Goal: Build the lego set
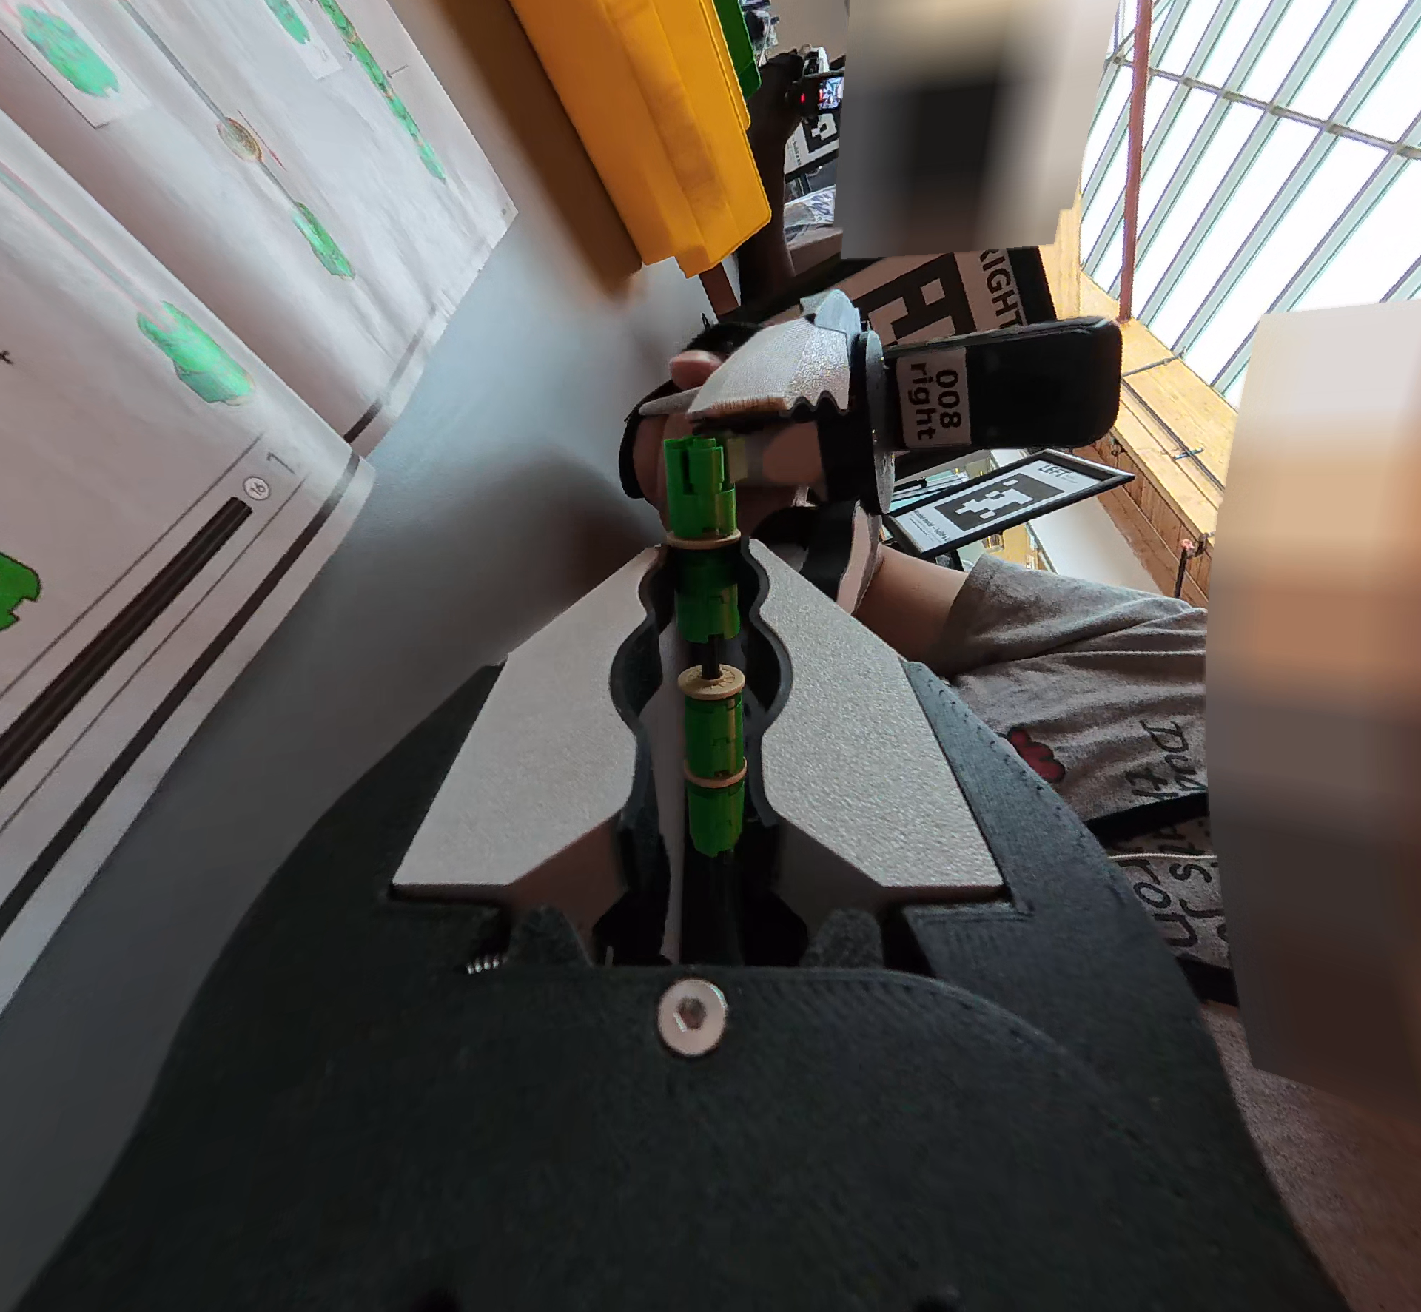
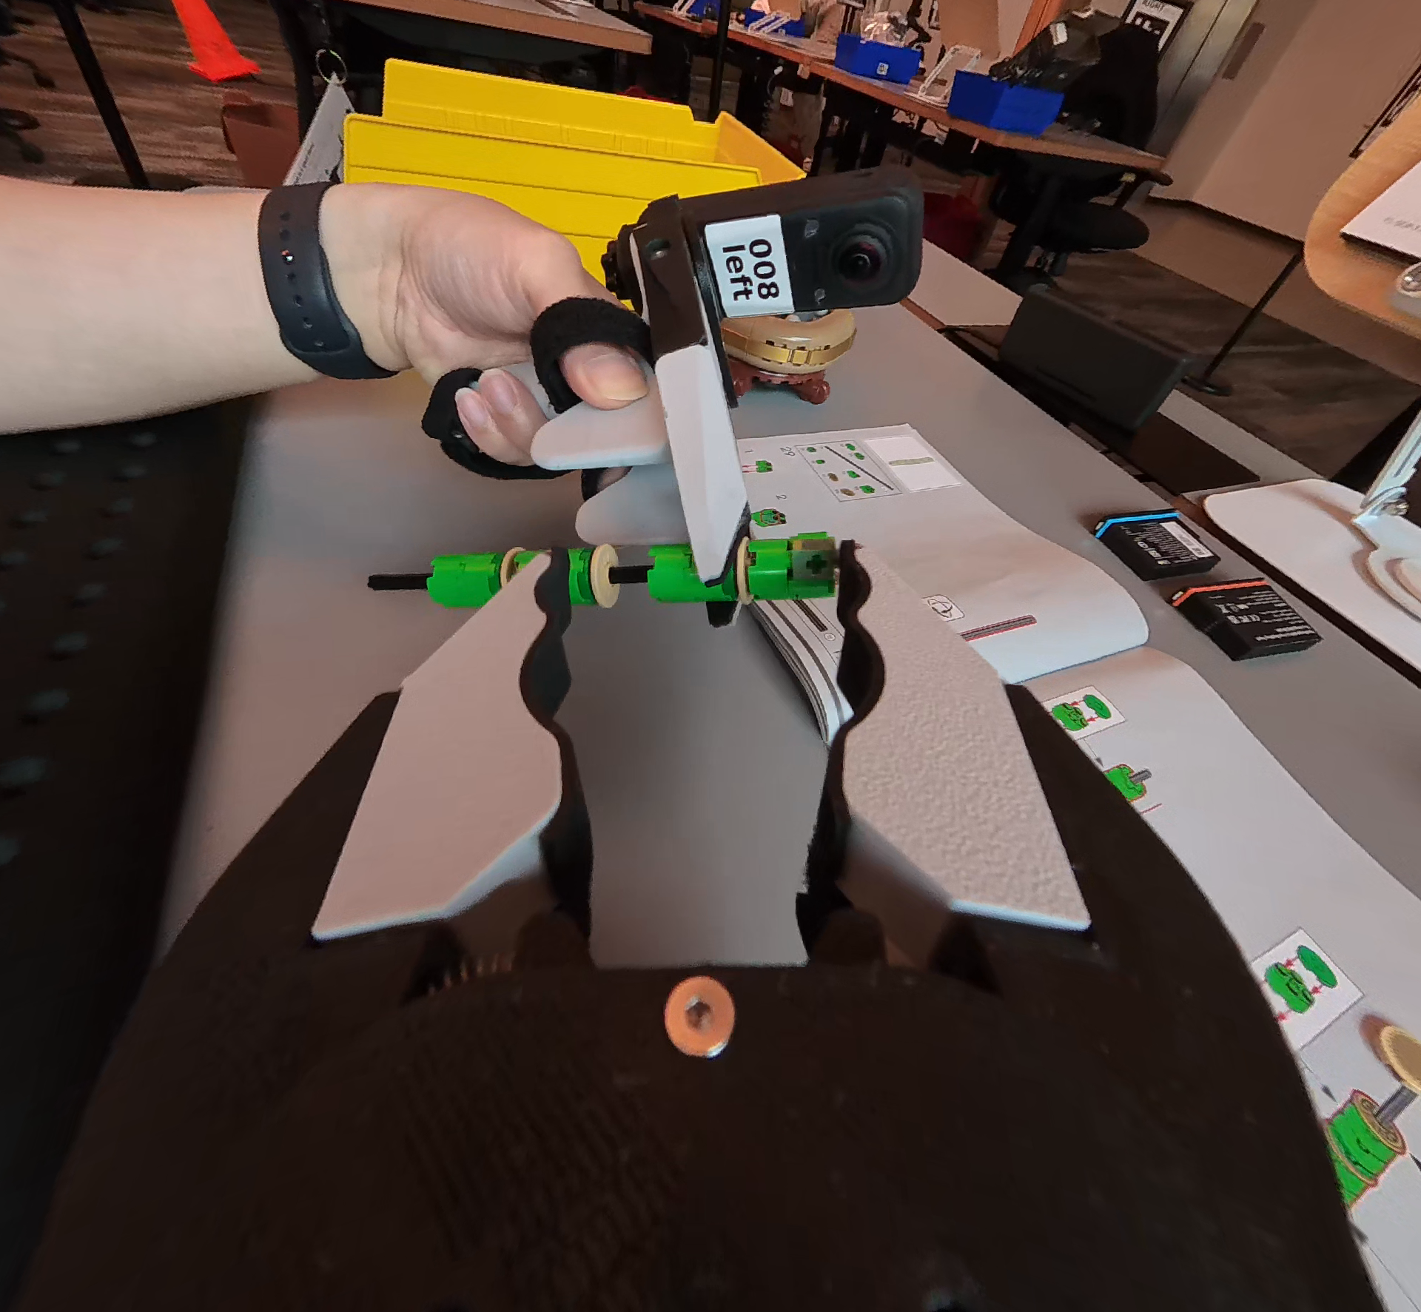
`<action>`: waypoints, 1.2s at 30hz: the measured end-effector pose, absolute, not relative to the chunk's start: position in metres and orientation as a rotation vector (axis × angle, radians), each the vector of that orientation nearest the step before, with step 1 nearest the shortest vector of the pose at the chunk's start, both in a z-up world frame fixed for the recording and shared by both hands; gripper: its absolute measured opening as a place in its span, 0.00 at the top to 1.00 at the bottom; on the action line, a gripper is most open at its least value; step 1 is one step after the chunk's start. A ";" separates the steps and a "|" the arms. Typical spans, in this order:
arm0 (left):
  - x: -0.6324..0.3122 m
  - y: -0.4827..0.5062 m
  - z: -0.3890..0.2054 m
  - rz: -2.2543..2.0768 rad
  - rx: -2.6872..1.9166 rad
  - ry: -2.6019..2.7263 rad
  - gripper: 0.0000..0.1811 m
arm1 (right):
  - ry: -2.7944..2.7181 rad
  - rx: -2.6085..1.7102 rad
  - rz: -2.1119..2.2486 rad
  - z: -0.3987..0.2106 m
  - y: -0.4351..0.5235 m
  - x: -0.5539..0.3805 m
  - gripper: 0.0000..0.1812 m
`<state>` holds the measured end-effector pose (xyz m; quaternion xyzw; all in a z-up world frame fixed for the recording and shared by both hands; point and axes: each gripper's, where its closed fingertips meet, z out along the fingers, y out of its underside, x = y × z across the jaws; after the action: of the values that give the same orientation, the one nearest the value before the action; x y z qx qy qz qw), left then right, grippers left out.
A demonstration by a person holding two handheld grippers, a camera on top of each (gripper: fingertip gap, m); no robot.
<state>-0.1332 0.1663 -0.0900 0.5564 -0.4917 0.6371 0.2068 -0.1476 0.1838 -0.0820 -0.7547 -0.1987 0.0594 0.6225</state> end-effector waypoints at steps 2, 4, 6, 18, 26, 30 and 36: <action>-0.133 0.167 -0.090 1.775 1.550 -1.362 0.93 | -0.470 -1.739 0.113 -0.084 0.184 -0.147 0.62; -0.132 0.167 -0.090 1.778 1.552 -1.353 0.93 | -0.491 -1.743 0.071 -0.086 0.184 -0.147 0.61; -0.132 0.168 -0.092 1.776 1.559 -1.353 0.93 | -0.511 -1.747 0.036 -0.087 0.184 -0.148 0.61; -0.135 0.171 -0.098 1.735 1.579 -1.360 0.93 | -0.562 -1.775 -0.023 -0.097 0.187 -0.153 0.57; -0.137 0.171 -0.105 1.688 1.596 -1.376 0.93 | -0.577 -1.795 -0.011 -0.105 0.187 -0.155 0.57; -0.136 0.171 -0.108 1.679 1.603 -1.373 0.93 | -0.570 -1.804 -0.012 -0.108 0.188 -0.155 0.57; -0.134 0.173 -0.109 1.689 1.613 -1.352 0.93 | -0.544 -1.812 -0.013 -0.109 0.189 -0.153 0.57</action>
<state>-0.1341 0.1727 -0.1091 0.5830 -0.4888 0.6106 0.2196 -0.1529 0.1893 -0.1091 -0.7769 -0.2334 -0.0057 0.5848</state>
